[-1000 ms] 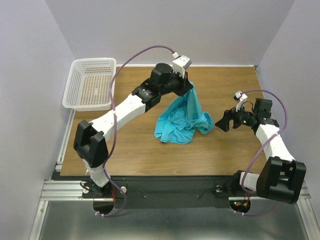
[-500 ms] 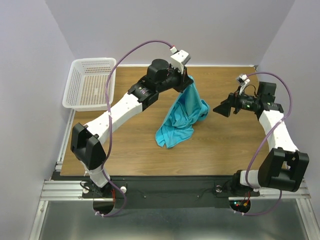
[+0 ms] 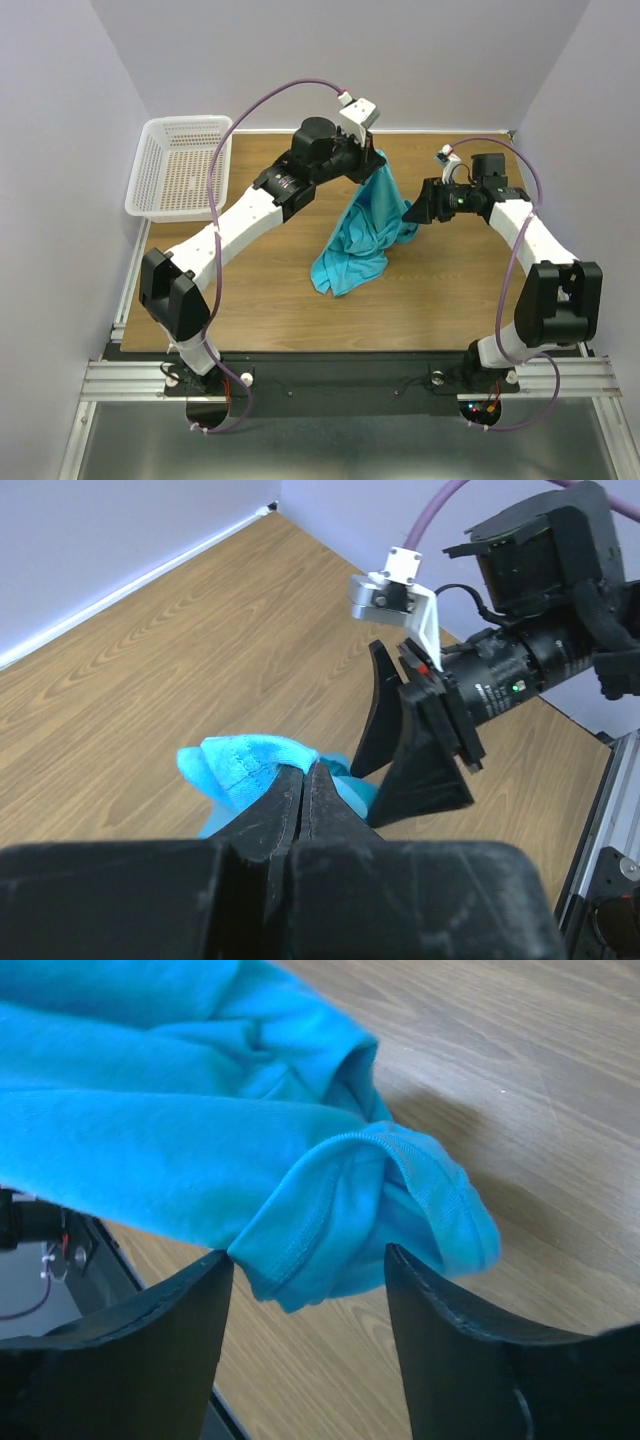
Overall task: Fold and stack the t-shirts
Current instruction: Flatten the tshirt out
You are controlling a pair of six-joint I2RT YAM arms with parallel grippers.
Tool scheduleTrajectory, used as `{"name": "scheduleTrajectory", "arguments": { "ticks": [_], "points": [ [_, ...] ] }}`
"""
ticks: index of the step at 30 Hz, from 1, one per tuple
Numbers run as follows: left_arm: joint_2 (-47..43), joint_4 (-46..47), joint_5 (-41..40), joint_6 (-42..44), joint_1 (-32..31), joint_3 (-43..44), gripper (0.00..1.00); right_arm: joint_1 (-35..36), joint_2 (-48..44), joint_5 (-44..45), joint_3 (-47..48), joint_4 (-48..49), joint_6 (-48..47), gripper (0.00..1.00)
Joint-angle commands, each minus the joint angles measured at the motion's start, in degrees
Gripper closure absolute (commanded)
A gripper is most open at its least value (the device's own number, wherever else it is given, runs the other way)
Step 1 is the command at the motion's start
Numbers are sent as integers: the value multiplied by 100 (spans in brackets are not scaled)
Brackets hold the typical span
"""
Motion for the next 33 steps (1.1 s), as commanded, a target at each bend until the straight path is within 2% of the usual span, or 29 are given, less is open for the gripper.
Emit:
{"name": "scheduleTrajectory", "arguments": {
  "ticks": [1, 3, 5, 10, 12, 16, 19, 23, 25, 29, 30, 33],
  "points": [
    [-497, 406, 3, -44, -23, 99, 100, 155, 71, 363, 363, 184, 452, 35],
    [-532, 415, -6, -53, -23, 29, 100, 199, 132, 469, 398, 210, 479, 35],
    [-576, 423, -41, -44, -23, -59, 100, 234, 185, 688, 424, 298, 584, 41],
    [-761, 432, -216, 17, 3, -287, 100, 225, 106, 1093, 442, 333, 593, 63],
    [-866, 432, -287, 26, 55, -437, 100, 225, 36, 1163, 442, 342, 541, 69],
    [-1103, 450, -418, 0, 143, -753, 100, 182, -297, 1181, 459, 377, 444, 89],
    [-1402, 493, -586, -79, 283, -1096, 100, 50, -491, 1068, 503, 386, 330, 100],
    [-1850, 625, -621, -185, 459, -1605, 100, -196, -816, 506, 661, 360, -83, 99],
    [-2096, 695, -621, -176, 504, -1668, 100, -275, -1027, -81, 890, 342, -320, 99],
    [-2465, 828, -699, -36, 539, -1476, 100, -276, -1335, -962, 1653, 316, -567, 99],
    [-2527, 862, -752, 8, 548, -1405, 100, -276, -1327, -1120, 2160, 290, -532, 99],
    [-2834, 1152, -1111, 166, 539, -1220, 100, -276, -1151, -1192, 3014, 149, -401, 100]
  ]
}}
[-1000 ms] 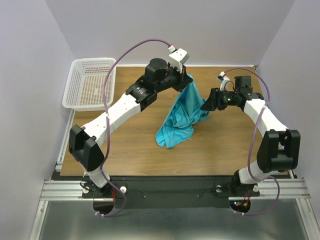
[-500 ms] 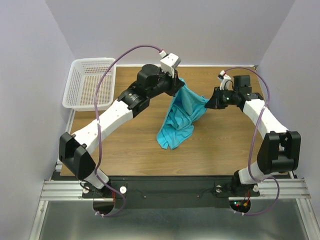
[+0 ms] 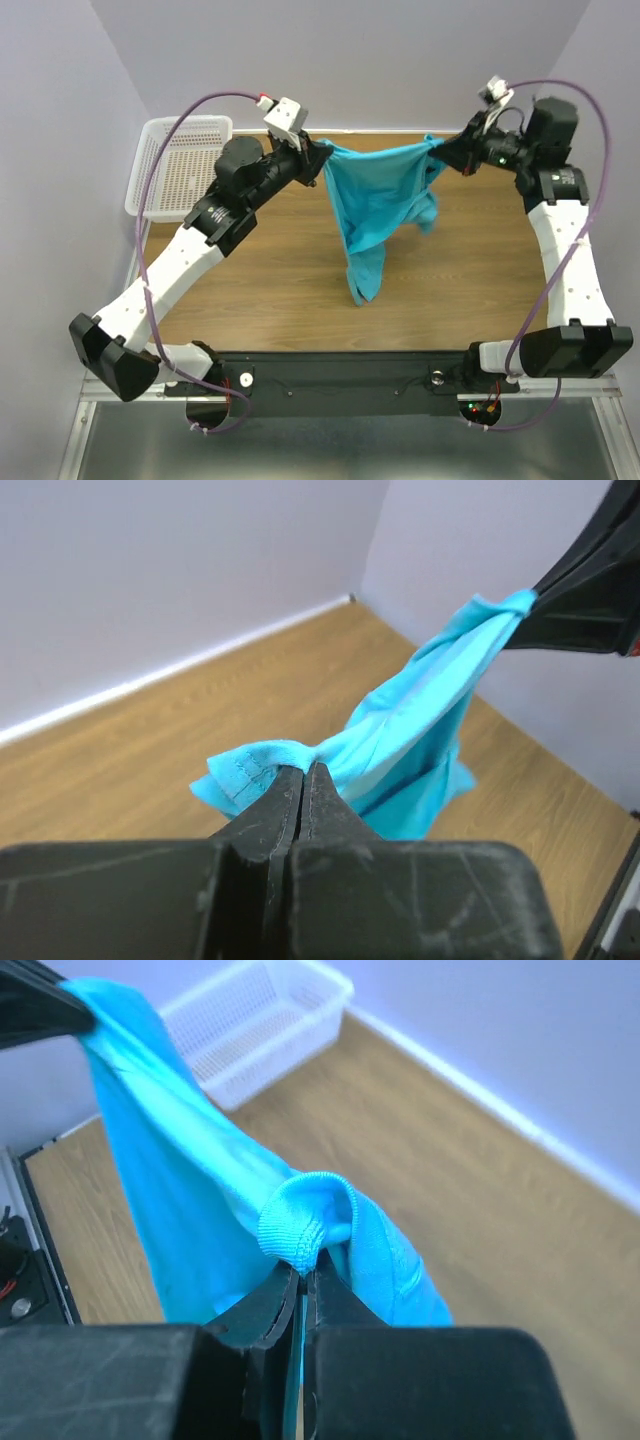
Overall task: Fold and stack the t-shirts
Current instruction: Flatten the tshirt out
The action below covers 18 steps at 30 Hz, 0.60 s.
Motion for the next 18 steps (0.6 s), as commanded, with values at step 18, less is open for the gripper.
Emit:
{"name": "scheduleTrajectory", "arguments": {
  "ticks": [18],
  "points": [
    [-418, 1192, -941, 397, -1, 1389, 100, -11, -672, -1735, 1913, -51, 1022, 100]
  ]
}}
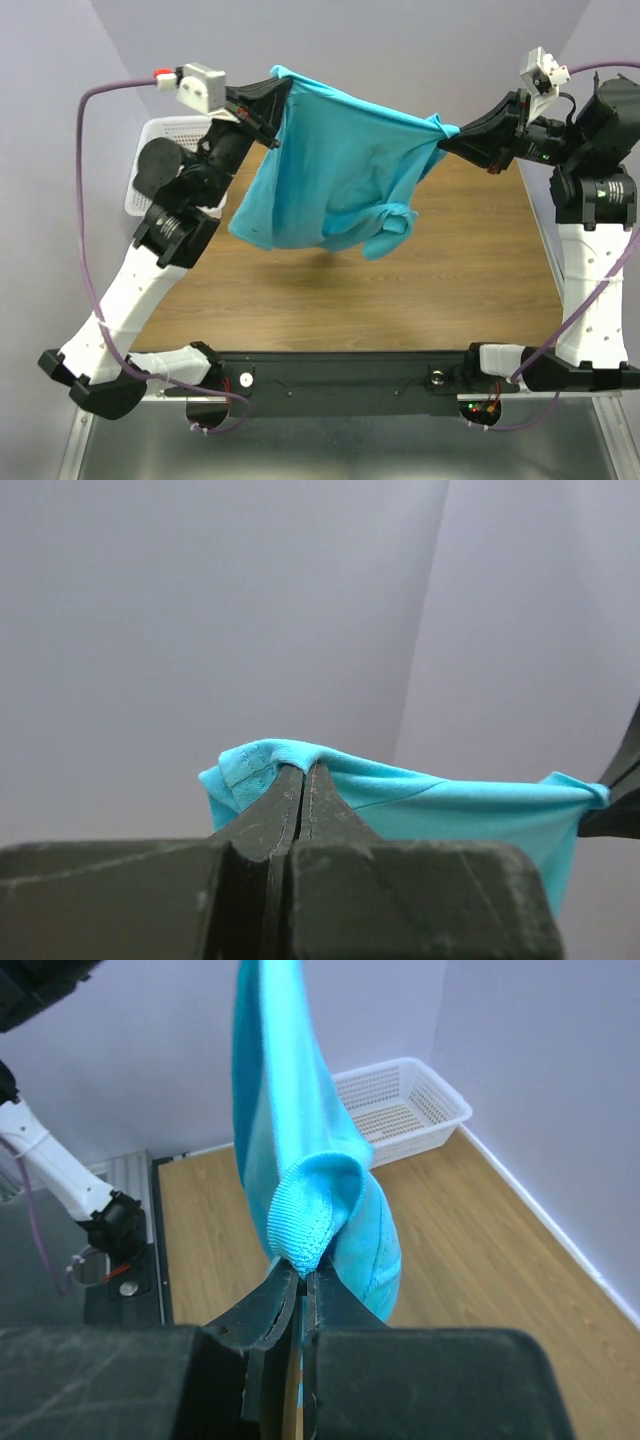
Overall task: Fold and stack the t-shirts
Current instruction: Flatten the tshirt out
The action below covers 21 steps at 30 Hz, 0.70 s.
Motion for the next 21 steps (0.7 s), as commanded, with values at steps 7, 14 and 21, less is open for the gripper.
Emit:
{"name": "scheduleTrajectory", "arguments": {
  "ticks": [7, 14, 21],
  "points": [
    [1881, 143, 633, -25, 82, 537, 100, -33, -882, 1568, -2348, 139, 405, 100],
    [4690, -59, 1310, -438, 74, 1573, 100, -42, -1139, 3986, -4824, 1142, 636, 99],
    [6760, -462, 1329, -1140, 65, 3067, 98, -94, -253, 5746, -5318, 1782, 591, 99]
  ]
}}
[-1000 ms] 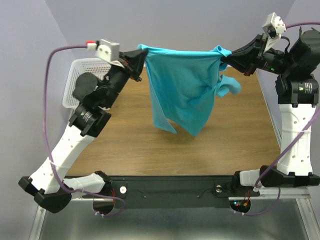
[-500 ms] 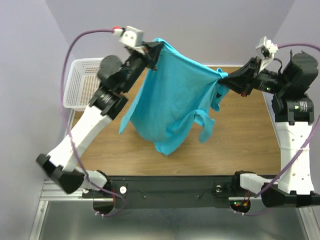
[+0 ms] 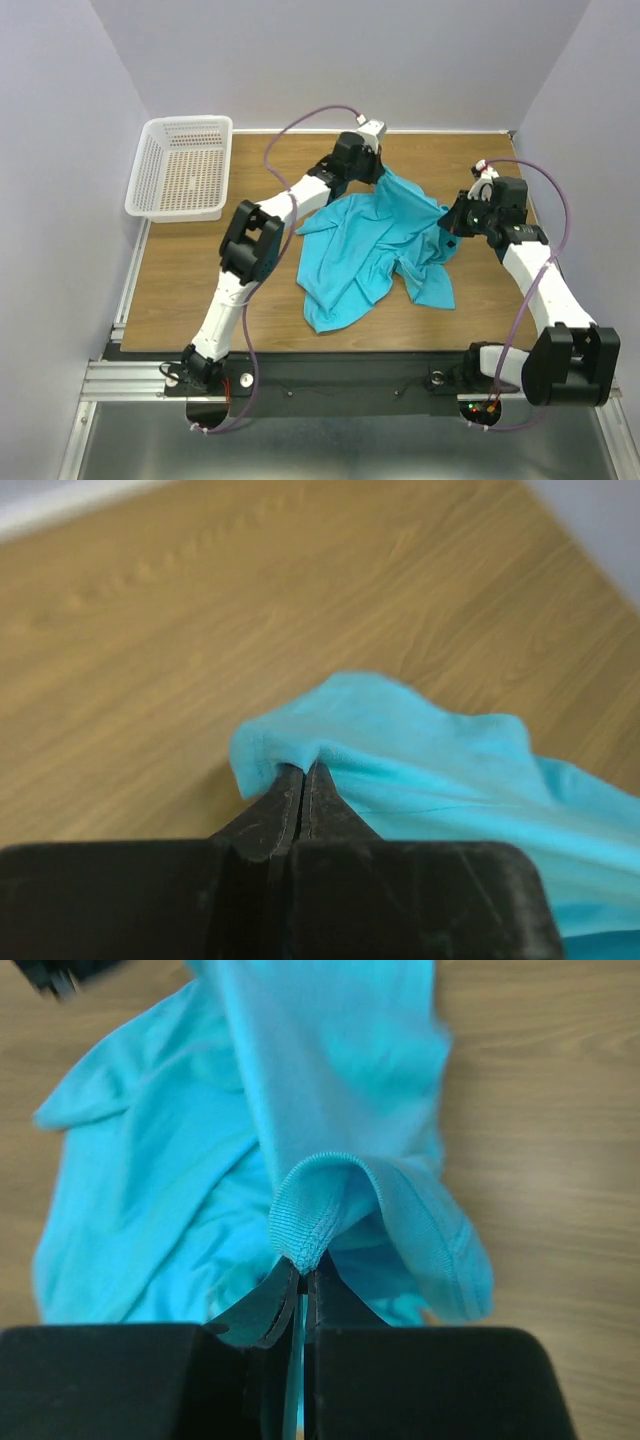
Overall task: Fold and stack the t-shirts
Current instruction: Flatten the tshirt out
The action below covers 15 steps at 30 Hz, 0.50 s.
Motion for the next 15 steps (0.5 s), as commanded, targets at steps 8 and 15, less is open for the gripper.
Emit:
{"name": "scheduleTrajectory", "arguments": {
  "ticks": [8, 15],
  "points": [
    [-97, -224, -1064, -95, 52, 1429, 25, -389, 788, 1442, 731, 1346, -293, 42],
    [-2149, -435, -1276, 310, 297, -489, 18, -565, 410, 198, 844, 158, -2062, 12]
  ]
}}
